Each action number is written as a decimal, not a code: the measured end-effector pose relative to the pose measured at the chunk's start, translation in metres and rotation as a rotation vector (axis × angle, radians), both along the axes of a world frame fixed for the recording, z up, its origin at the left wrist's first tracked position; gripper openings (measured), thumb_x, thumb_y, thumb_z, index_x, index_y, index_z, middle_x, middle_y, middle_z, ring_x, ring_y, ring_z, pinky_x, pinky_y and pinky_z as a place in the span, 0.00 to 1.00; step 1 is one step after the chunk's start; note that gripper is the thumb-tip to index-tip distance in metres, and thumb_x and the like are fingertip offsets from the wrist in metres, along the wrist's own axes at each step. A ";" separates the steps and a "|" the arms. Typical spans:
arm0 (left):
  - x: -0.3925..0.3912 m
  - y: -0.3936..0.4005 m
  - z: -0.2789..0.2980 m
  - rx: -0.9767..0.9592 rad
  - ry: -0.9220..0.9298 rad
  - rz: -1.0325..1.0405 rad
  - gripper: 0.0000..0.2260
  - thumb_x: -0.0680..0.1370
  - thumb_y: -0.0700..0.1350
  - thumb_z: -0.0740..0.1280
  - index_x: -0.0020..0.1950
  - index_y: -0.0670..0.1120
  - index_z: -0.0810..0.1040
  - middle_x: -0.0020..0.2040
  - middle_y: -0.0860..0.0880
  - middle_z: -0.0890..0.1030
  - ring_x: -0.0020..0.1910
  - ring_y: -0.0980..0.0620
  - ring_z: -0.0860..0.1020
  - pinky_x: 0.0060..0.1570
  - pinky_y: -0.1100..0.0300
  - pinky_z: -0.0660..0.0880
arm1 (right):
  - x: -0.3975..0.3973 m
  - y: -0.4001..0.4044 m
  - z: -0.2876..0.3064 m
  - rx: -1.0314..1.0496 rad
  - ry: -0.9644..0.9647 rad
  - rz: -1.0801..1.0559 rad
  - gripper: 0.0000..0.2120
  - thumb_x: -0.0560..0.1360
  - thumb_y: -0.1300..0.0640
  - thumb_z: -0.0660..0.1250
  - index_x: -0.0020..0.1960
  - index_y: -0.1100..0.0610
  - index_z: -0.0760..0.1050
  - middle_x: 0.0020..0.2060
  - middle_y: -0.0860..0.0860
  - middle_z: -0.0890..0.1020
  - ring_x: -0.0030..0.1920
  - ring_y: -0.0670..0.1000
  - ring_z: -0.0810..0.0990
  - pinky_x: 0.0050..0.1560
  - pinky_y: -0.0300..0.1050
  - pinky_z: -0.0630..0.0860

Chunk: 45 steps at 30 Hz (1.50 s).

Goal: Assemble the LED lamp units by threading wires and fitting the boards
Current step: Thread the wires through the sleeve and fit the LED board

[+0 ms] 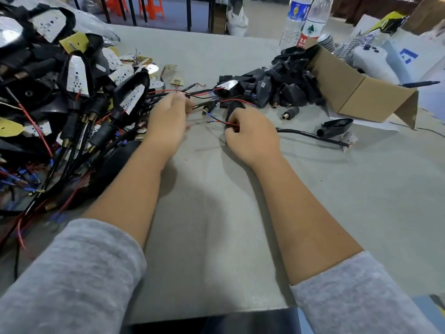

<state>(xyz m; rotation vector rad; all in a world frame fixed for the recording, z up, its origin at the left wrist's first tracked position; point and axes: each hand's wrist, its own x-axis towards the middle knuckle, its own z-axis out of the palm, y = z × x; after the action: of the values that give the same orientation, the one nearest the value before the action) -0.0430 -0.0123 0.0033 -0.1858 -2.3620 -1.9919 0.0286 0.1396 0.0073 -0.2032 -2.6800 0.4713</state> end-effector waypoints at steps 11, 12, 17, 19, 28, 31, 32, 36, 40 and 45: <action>0.031 0.055 0.010 0.328 -0.258 -0.026 0.19 0.82 0.60 0.49 0.66 0.53 0.68 0.59 0.46 0.79 0.55 0.38 0.80 0.47 0.42 0.81 | 0.005 -0.004 0.006 -0.425 0.224 0.217 0.05 0.76 0.67 0.62 0.46 0.64 0.78 0.37 0.49 0.76 0.40 0.49 0.72 0.43 0.44 0.68; 0.031 0.055 0.009 0.342 -0.242 -0.028 0.16 0.82 0.58 0.52 0.64 0.52 0.69 0.58 0.46 0.79 0.56 0.39 0.80 0.43 0.46 0.82 | 0.005 -0.004 0.006 -0.458 0.194 0.231 0.06 0.76 0.66 0.63 0.45 0.63 0.78 0.36 0.49 0.77 0.39 0.50 0.73 0.43 0.44 0.69; 0.025 0.047 0.003 0.428 -0.192 -0.098 0.16 0.81 0.48 0.63 0.68 0.46 0.68 0.58 0.41 0.79 0.52 0.43 0.82 0.34 0.55 0.80 | 0.004 -0.006 0.008 -0.611 0.183 0.267 0.07 0.78 0.66 0.63 0.49 0.64 0.81 0.47 0.58 0.79 0.48 0.54 0.78 0.47 0.43 0.74; 0.026 0.045 0.002 0.420 -0.158 -0.135 0.18 0.81 0.47 0.64 0.70 0.46 0.68 0.58 0.41 0.79 0.49 0.45 0.83 0.36 0.54 0.81 | 0.004 -0.006 0.007 -0.656 0.234 0.227 0.07 0.79 0.66 0.63 0.50 0.63 0.80 0.50 0.58 0.77 0.51 0.52 0.77 0.50 0.40 0.74; 0.027 0.038 0.003 0.428 -0.154 -0.123 0.16 0.84 0.51 0.54 0.49 0.44 0.77 0.35 0.48 0.81 0.28 0.52 0.74 0.27 0.62 0.70 | 0.008 -0.008 0.010 -0.661 0.175 0.222 0.09 0.81 0.60 0.61 0.47 0.59 0.79 0.35 0.44 0.77 0.39 0.43 0.72 0.45 0.41 0.69; 0.026 0.034 0.005 0.524 -0.177 -0.079 0.15 0.84 0.52 0.53 0.57 0.48 0.77 0.40 0.47 0.80 0.30 0.54 0.74 0.27 0.62 0.70 | 0.011 -0.010 0.012 -0.738 0.134 0.228 0.14 0.83 0.54 0.58 0.50 0.58 0.82 0.31 0.36 0.77 0.38 0.36 0.74 0.44 0.35 0.69; 0.026 0.033 0.006 0.532 -0.179 -0.075 0.15 0.84 0.53 0.53 0.60 0.52 0.76 0.45 0.46 0.80 0.32 0.54 0.74 0.27 0.62 0.71 | 0.011 -0.011 0.012 -0.712 0.125 0.222 0.15 0.83 0.54 0.58 0.50 0.59 0.82 0.33 0.38 0.79 0.41 0.39 0.76 0.46 0.38 0.70; 0.028 0.032 0.006 0.518 -0.164 -0.084 0.13 0.84 0.54 0.52 0.57 0.58 0.76 0.48 0.47 0.77 0.32 0.55 0.72 0.27 0.63 0.70 | 0.008 -0.008 0.008 -0.545 0.132 0.171 0.09 0.80 0.54 0.64 0.47 0.54 0.83 0.42 0.52 0.82 0.47 0.49 0.77 0.51 0.45 0.72; 0.029 0.035 0.007 0.476 -0.173 -0.038 0.09 0.82 0.56 0.56 0.51 0.52 0.69 0.46 0.46 0.75 0.28 0.56 0.71 0.25 0.64 0.67 | 0.006 -0.008 0.006 -0.526 0.152 0.128 0.06 0.77 0.55 0.68 0.49 0.52 0.83 0.46 0.50 0.81 0.47 0.48 0.78 0.54 0.47 0.74; 0.029 0.032 0.006 0.556 -0.143 -0.097 0.07 0.81 0.52 0.63 0.48 0.49 0.71 0.46 0.45 0.76 0.38 0.50 0.74 0.31 0.63 0.72 | 0.004 -0.007 0.004 -0.413 0.181 0.131 0.06 0.77 0.55 0.67 0.50 0.50 0.83 0.40 0.42 0.74 0.41 0.41 0.73 0.44 0.38 0.69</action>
<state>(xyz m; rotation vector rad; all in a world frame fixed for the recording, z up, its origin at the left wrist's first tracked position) -0.0139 0.0199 0.0093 -0.1365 -1.7911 -2.6889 0.0327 0.1321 0.0110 -0.0953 -2.4024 1.0321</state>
